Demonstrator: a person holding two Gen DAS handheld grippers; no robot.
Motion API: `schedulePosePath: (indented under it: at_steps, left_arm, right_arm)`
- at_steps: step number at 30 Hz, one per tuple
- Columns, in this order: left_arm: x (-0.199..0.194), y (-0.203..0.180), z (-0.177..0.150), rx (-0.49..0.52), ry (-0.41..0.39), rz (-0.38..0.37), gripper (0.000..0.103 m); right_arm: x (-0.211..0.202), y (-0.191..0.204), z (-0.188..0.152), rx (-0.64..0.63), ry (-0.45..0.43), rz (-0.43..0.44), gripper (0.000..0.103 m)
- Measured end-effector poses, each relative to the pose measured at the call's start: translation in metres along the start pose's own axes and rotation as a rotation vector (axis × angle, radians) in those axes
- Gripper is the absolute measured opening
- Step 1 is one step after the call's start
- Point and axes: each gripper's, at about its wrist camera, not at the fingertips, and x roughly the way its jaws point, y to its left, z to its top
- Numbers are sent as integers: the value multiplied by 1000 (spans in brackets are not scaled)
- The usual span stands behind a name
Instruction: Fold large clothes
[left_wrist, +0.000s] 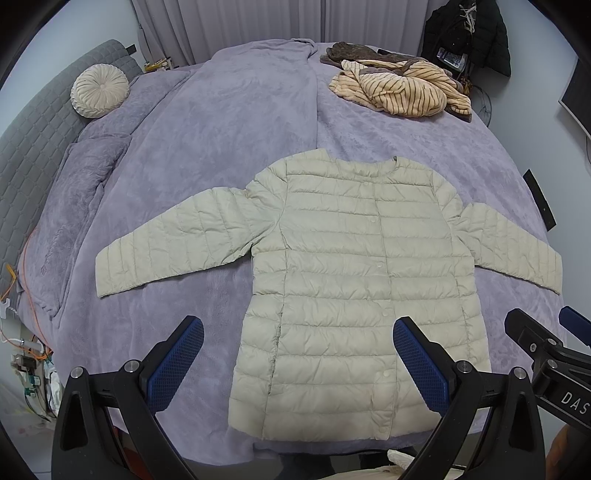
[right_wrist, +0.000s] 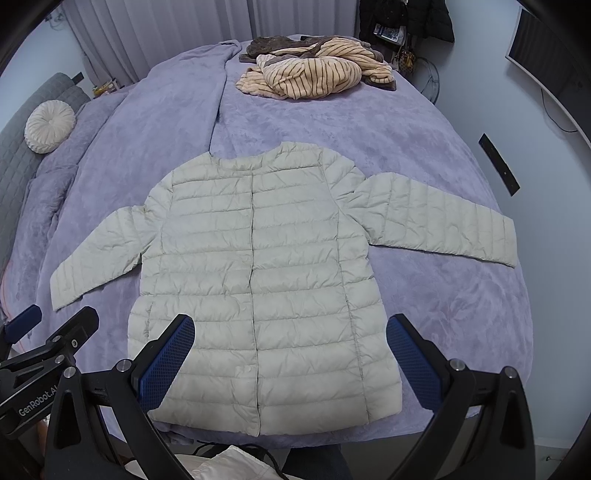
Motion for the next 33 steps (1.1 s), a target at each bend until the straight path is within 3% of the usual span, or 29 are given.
schedulePosePath:
  at_steps: [33]
  left_arm:
    - [13,13,5,-14,35,-13,103]
  right_arm:
    - [9,9,-5,-21,22,7,103]
